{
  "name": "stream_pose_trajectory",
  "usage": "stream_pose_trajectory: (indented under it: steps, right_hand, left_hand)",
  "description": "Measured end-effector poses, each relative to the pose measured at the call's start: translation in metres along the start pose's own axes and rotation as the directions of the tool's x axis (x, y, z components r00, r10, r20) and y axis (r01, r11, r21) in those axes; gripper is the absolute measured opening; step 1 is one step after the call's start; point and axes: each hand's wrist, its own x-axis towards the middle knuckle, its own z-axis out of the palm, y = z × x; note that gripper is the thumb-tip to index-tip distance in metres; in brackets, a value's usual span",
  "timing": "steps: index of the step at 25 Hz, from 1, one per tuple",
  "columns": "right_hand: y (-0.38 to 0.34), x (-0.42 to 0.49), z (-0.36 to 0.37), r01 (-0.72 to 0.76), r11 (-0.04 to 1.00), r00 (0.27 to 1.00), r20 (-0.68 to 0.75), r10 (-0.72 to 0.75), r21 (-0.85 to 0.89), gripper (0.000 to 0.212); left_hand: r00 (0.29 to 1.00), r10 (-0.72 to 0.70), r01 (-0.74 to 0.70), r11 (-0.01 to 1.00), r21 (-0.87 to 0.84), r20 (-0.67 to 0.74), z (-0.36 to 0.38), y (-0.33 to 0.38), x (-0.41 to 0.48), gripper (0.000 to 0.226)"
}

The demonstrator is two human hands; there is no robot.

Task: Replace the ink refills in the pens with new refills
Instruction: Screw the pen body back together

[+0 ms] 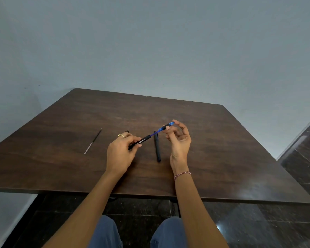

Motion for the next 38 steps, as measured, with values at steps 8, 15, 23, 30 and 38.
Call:
stream_pose_trajectory:
  steps: [8,15,23,30,38]
  right_hand:
    - [0.004,0.001,-0.001,0.014,0.998,1.0,0.015,-0.013,-0.058,0.029]
    - [0.007,-0.003,0.003,0.077,0.971,0.991,0.128,-0.049,-0.224,0.027]
    - [0.007,-0.004,0.004,0.038,0.969,0.985,0.172,0.004,-0.244,0.024]
    - [0.007,-0.004,0.004,-0.015,0.972,0.974,0.217,0.068,-0.235,0.019]
    - [0.011,-0.003,0.004,-0.115,0.987,0.952,0.27,0.141,-0.111,0.027]
  left_hand:
    - [1.0,-0.008,0.008,0.999,0.031,-0.006,-0.001,-0.001,0.001,0.023]
    - [1.0,-0.009,0.009,1.0,0.01,-0.001,0.001,-0.001,0.001,0.022]
    - [1.0,0.006,-0.007,1.0,-0.026,-0.025,0.002,-0.004,0.0,0.018]
    - [0.999,0.025,-0.026,1.0,-0.015,-0.033,0.001,-0.005,0.0,0.02]
    - [1.0,0.01,-0.011,1.0,-0.028,-0.026,0.002,-0.007,0.001,0.022]
